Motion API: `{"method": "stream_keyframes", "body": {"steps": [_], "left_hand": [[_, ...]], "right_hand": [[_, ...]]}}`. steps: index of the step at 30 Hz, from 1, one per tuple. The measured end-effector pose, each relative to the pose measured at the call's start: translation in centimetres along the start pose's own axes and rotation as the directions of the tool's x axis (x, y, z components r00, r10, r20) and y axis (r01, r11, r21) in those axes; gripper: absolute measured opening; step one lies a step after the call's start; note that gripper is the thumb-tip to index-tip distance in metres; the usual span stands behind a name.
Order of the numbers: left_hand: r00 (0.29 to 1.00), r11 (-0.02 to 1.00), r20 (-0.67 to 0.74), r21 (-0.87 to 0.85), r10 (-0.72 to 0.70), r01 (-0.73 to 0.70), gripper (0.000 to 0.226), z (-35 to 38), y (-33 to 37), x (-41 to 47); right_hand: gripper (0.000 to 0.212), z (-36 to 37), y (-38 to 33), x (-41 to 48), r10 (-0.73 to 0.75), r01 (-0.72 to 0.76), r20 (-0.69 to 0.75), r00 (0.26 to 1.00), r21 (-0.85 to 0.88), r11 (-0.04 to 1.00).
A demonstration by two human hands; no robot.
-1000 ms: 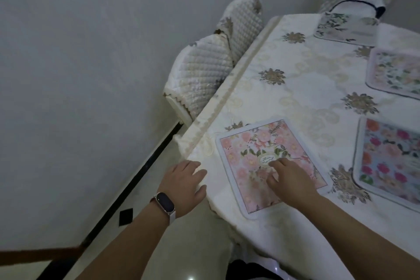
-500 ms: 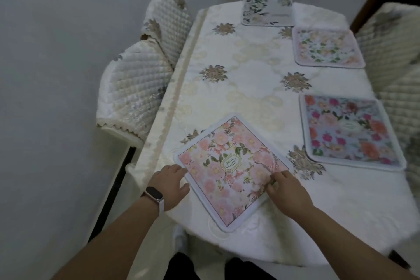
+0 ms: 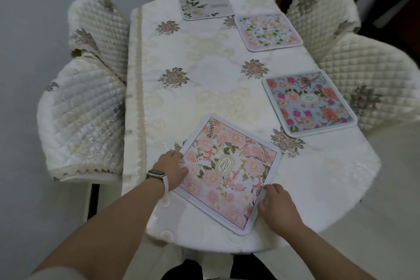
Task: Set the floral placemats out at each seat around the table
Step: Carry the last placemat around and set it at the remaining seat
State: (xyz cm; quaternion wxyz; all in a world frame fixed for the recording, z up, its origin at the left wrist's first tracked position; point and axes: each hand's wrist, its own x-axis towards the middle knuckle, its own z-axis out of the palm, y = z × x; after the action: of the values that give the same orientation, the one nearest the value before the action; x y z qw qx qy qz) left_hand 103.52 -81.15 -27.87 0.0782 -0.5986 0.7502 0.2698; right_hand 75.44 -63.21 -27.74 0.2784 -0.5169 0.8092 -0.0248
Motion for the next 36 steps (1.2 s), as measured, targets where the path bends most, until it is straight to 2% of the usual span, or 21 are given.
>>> {"method": "stream_keyframes", "body": {"steps": [4,9,15,19,21,26,31,36], "left_hand": [[1.0,0.988,-0.021,-0.155,0.006,-0.009,0.048,-0.1,0.1,1.1],[0.999,0.967,-0.003,-0.252,-0.035,0.033,0.049,-0.2,0.4,1.5],[0.998,0.951,0.004,-0.303,-0.063,0.061,0.055,-0.5,0.2,2.7],[0.996,0.92,0.012,-0.383,-0.087,0.085,0.044,-0.9,0.6,2.2],[0.994,0.898,0.029,-0.425,-0.108,0.11,0.042,-1.0,0.9,1.8],[0.984,0.857,0.01,-0.491,-0.177,0.159,0.038,-1.3,1.4,0.5],[0.974,0.83,-0.008,-0.525,-0.227,0.189,0.023,-1.7,1.7,-0.9],[0.943,0.752,-0.046,-0.617,-0.33,0.233,0.021,-2.5,0.5,-3.3]], "right_hand": [[0.051,1.1,-2.5,-1.3,0.143,-0.139,-0.006,0.99,0.18,0.974],[0.052,2.1,-4.5,-1.6,0.279,-0.234,-0.039,0.96,0.44,0.867],[0.049,1.4,-5.0,-0.7,0.451,-0.296,-0.022,0.892,0.726,0.621],[0.056,0.7,-3.8,0.0,0.5,-0.304,0.032,0.866,0.827,0.474],[0.05,0.3,-3.4,0.3,0.506,-0.335,0.081,0.858,0.836,0.434],[0.024,-0.3,-3.3,0.8,0.391,-0.349,0.162,0.906,0.809,0.473],[0.015,-1.7,-3.5,1.7,0.316,-0.297,0.141,0.938,0.794,0.53],[0.013,-3.1,-4.8,3.5,0.177,-0.215,0.136,0.975,0.784,0.583]]}}
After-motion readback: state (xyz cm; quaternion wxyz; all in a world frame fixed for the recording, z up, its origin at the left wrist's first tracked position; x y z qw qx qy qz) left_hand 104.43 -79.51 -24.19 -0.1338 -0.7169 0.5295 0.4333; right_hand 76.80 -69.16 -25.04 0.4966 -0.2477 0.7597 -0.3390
